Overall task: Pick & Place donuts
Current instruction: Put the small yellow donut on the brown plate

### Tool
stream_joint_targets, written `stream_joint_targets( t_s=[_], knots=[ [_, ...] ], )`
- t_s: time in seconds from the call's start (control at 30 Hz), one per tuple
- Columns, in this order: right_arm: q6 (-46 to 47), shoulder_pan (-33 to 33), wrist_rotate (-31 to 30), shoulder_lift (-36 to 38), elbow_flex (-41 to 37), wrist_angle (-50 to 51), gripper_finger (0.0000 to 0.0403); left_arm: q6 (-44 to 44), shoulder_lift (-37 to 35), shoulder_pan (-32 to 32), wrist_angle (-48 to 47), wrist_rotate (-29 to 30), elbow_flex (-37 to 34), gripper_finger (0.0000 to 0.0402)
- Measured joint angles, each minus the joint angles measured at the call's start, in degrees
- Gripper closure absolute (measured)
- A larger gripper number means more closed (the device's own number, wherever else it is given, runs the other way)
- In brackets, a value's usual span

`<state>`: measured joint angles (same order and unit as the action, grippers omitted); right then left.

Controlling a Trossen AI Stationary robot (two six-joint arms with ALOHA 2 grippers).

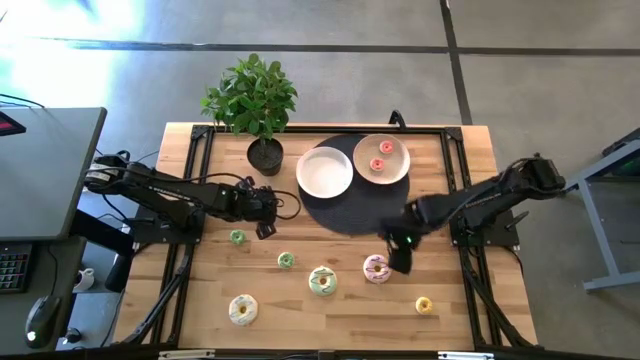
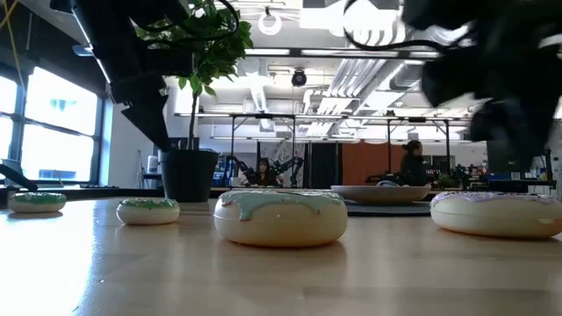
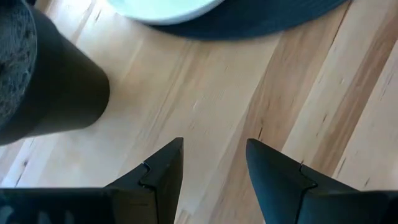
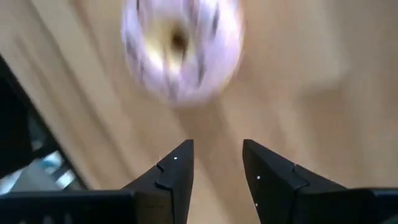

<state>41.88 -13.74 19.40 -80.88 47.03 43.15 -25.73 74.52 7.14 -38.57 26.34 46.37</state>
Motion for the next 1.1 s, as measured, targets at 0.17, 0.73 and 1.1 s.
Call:
stream_joint_targets(
  t_s=[0.17, 0.73, 1.1],
  knots=[
    [14.70, -10.93, 2.75, 0.00, 0.00, 1.22, 0.0269, 0.00, 0.02, 0.00, 1.01, 0.14, 0.00, 0.0231],
    [35.76, -29.69, -6.56, -0.01, -0.04, -1.31, 0.0269, -0.02, 0.02, 0.00, 2.52, 0.15, 0.00, 0.0231],
    [37.11, -33.59, -8.97, -4.88, -0.06, -3.47, 0.0269, -0.05, 0.02, 0.00, 2.72, -1.83, 0.00, 0.0231]
  ],
)
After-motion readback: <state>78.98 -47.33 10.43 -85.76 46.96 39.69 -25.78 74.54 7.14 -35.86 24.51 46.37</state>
